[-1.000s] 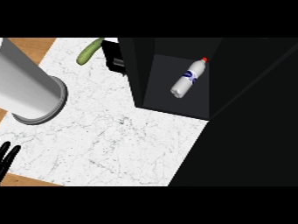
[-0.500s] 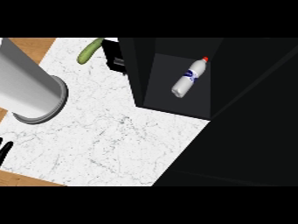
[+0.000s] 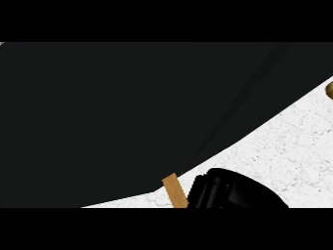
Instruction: Pick up the bottled water, place it into the cabinet and close the cabinet
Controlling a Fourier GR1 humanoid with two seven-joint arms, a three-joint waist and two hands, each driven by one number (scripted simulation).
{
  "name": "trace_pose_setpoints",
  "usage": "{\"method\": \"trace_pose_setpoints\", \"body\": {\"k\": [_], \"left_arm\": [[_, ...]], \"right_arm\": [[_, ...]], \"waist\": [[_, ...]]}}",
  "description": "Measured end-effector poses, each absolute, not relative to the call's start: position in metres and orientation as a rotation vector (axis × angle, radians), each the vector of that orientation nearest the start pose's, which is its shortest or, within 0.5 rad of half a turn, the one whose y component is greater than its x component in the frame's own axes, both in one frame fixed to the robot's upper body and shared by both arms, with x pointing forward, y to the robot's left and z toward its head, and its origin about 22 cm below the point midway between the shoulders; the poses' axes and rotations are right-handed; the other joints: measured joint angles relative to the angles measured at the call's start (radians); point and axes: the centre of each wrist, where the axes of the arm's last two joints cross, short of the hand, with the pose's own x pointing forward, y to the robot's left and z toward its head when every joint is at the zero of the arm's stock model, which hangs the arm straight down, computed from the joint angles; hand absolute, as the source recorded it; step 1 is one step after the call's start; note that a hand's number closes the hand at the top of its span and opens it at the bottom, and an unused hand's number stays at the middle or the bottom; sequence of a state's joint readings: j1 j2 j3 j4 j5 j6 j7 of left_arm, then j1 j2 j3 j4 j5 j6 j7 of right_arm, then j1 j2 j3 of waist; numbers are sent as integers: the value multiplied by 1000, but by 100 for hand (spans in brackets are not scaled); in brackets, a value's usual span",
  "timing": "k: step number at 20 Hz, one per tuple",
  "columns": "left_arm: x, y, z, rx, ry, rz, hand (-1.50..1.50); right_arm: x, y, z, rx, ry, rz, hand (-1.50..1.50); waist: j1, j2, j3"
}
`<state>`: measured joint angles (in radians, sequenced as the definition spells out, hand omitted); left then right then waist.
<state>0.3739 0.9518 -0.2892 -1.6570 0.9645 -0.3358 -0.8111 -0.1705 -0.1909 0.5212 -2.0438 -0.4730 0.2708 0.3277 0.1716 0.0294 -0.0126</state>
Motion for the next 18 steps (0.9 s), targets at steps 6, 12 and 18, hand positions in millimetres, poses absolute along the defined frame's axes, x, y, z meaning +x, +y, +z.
{"method": "trace_pose_setpoints", "body": {"k": [6,12,18], "left_arm": [[136,396,29,-465,-1833,31,-150],[127,399,25,-468,-1810,53,-150],[127,399,26,-477,-1814,50,-150]], "right_arm": [[272,-111,133,717,-1580,514,150],[330,-92,138,578,-1572,440,150],[344,-74,131,605,-1556,527,150]], "waist": [[-35,-6,6],[-64,-18,13],[-80,-43,13]]}}
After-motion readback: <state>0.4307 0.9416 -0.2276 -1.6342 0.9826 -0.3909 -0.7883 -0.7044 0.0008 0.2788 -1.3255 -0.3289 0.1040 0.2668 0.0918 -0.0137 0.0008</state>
